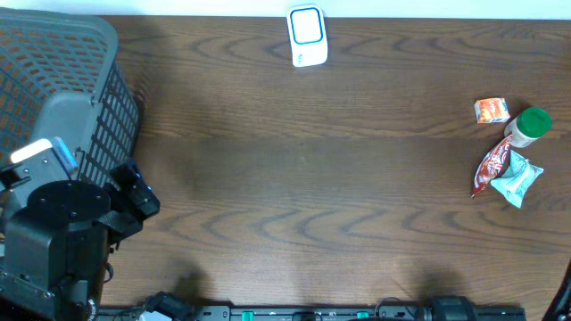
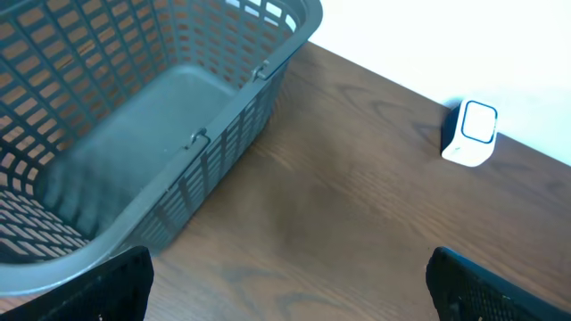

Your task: Scan the item barcode

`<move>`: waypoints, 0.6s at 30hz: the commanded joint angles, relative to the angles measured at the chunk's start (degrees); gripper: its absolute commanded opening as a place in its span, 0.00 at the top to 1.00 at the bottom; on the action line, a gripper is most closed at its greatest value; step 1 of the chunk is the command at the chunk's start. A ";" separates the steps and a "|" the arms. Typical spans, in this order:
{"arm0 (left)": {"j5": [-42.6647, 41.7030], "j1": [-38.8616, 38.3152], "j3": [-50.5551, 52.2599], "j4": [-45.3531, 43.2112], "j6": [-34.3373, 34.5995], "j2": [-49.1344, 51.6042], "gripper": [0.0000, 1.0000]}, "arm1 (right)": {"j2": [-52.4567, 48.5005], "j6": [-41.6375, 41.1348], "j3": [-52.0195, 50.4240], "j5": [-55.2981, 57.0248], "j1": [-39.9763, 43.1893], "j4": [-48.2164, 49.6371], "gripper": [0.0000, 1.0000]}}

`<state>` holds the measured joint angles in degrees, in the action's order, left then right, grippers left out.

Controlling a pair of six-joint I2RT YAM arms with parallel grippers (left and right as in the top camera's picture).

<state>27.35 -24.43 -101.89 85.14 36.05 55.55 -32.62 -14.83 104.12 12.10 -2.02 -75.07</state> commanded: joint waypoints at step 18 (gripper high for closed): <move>0.55 0.26 -0.33 0.11 0.24 0.17 0.02 | 24.06 0.63 -60.54 -7.10 2.95 46.31 0.01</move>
<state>27.35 -24.43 -101.89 85.08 36.03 55.55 -11.53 -14.61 49.50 7.53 -0.25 -32.51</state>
